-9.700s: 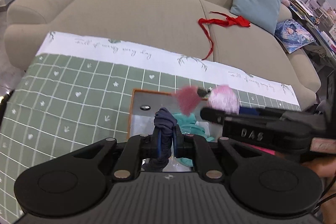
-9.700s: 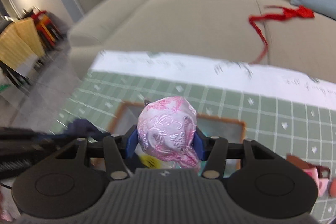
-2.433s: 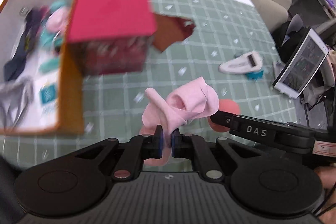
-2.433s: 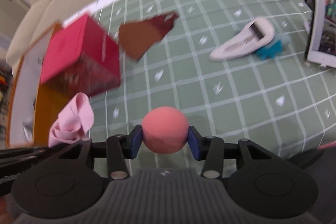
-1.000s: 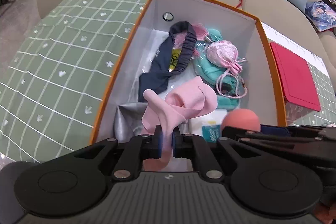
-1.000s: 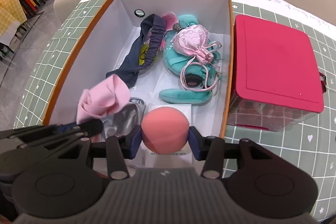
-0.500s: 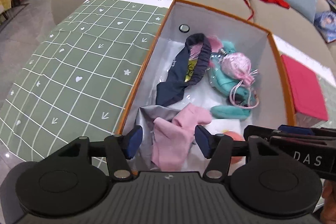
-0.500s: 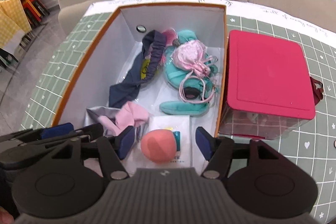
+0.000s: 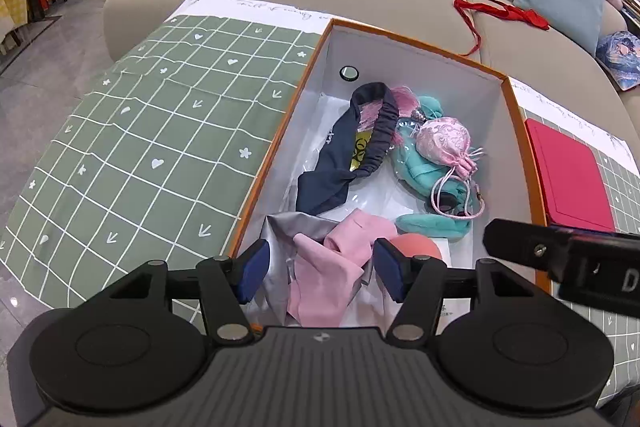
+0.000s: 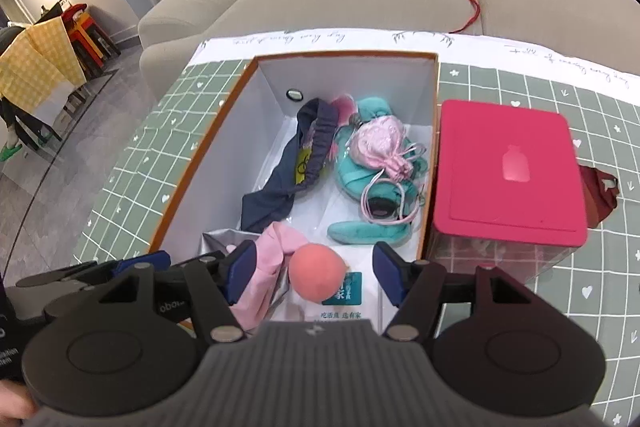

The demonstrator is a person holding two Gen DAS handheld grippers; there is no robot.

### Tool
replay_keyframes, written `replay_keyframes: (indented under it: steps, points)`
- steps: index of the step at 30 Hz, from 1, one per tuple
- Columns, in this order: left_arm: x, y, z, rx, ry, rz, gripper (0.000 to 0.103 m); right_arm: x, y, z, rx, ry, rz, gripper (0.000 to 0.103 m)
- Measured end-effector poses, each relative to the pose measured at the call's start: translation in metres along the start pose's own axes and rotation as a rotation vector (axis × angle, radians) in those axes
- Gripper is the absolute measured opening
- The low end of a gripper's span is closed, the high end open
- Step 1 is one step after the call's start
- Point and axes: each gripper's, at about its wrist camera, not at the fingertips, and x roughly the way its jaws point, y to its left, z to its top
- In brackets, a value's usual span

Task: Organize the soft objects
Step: 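Lower both items into the box and open both tools, then move the right tool to the white plush slipper and grasp it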

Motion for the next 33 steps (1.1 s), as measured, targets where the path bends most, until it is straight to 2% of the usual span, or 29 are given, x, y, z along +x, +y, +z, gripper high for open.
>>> replay_keyframes:
  steps: [6, 10, 16, 19, 24, 27, 30, 33]
  points:
    - [-0.014, -0.002, 0.004, -0.031, -0.015, 0.005, 0.070, -0.020, -0.004, 0.006, -0.002, -0.029, 0.008, 0.064]
    - [-0.024, -0.007, 0.009, -0.026, -0.031, 0.021, 0.070, -0.041, -0.006, 0.012, -0.045, -0.081, -0.003, 0.064]
    - [-0.047, -0.033, 0.023, 0.026, -0.079, -0.002, 0.070, -0.080, -0.038, 0.024, -0.022, -0.170, -0.034, 0.064]
    - [-0.058, -0.059, 0.030, 0.065, -0.108, -0.032, 0.070, -0.092, -0.070, 0.028, 0.009, -0.183, -0.075, 0.065]
    - [-0.068, -0.108, 0.031, 0.132, -0.116, -0.116, 0.070, -0.094, -0.137, 0.026, 0.066, -0.151, -0.192, 0.065]
    - [-0.071, -0.135, 0.025, 0.185, -0.108, -0.154, 0.070, -0.091, -0.182, 0.017, 0.082, -0.164, -0.337, 0.065]
    - [-0.072, -0.161, 0.016, 0.244, -0.107, -0.170, 0.070, -0.079, -0.236, 0.009, 0.097, -0.120, -0.458, 0.065]
    - [-0.072, -0.187, 0.005, 0.321, -0.101, -0.174, 0.070, -0.066, -0.292, 0.002, 0.159, -0.049, -0.514, 0.065]
